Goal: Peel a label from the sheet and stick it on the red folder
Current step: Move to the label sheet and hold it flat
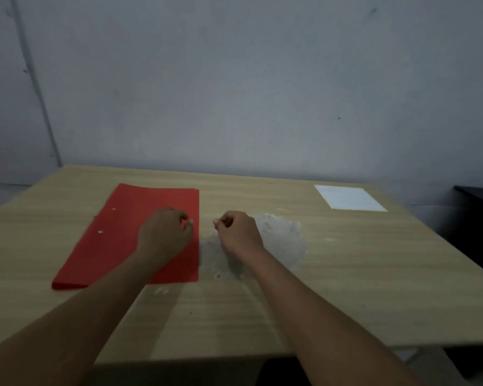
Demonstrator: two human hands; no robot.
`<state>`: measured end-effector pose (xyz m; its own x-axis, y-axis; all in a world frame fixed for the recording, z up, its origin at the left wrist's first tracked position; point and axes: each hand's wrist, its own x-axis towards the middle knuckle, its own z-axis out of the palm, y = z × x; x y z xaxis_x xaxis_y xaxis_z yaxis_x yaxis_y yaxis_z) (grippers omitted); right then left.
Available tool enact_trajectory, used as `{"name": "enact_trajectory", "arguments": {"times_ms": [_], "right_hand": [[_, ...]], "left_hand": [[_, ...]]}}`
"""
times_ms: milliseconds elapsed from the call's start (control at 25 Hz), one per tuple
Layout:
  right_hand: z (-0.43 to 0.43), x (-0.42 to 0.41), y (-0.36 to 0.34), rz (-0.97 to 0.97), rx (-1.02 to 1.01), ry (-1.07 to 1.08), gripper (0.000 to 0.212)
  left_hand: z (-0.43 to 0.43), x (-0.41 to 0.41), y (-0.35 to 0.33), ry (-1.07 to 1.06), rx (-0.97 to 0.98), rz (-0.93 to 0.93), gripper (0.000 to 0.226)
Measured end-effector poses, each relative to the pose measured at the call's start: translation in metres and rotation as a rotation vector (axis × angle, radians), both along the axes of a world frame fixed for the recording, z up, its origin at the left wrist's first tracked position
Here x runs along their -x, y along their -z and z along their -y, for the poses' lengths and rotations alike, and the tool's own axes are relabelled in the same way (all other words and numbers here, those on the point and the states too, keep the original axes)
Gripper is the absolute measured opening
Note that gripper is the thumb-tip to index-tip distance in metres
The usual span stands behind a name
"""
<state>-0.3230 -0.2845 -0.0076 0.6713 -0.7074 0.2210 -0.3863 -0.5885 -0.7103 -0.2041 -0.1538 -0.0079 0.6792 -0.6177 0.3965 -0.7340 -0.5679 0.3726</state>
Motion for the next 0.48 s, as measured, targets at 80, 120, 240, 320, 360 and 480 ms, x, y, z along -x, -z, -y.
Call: {"name": "enact_trajectory", "arguments": {"times_ms": [80, 120, 240, 320, 360, 480], "right_hand": [[0.013, 0.01, 0.0, -0.014, 0.024, 0.044, 0.024], [0.02, 0.017, -0.001, -0.023, 0.032, 0.059, 0.022], [0.046, 0.038, 0.002, -0.033, 0.038, 0.099, 0.022], [0.069, 0.055, 0.003, -0.022, 0.041, 0.147, 0.02], [0.082, 0.065, 0.004, -0.013, 0.035, 0.176, 0.019], [0.119, 0.091, 0.007, 0.005, -0.001, 0.25, 0.018]], "left_hand": [[0.024, 0.012, -0.001, 0.065, 0.004, -0.022, 0.034], [0.037, 0.019, -0.001, 0.094, -0.005, -0.027, 0.035], [0.073, 0.04, -0.001, 0.164, -0.013, -0.062, 0.037], [0.103, 0.056, -0.001, 0.199, -0.005, -0.108, 0.036], [0.118, 0.066, 0.0, 0.222, 0.005, -0.144, 0.035], [0.159, 0.09, 0.002, 0.28, 0.028, -0.231, 0.029]]}}
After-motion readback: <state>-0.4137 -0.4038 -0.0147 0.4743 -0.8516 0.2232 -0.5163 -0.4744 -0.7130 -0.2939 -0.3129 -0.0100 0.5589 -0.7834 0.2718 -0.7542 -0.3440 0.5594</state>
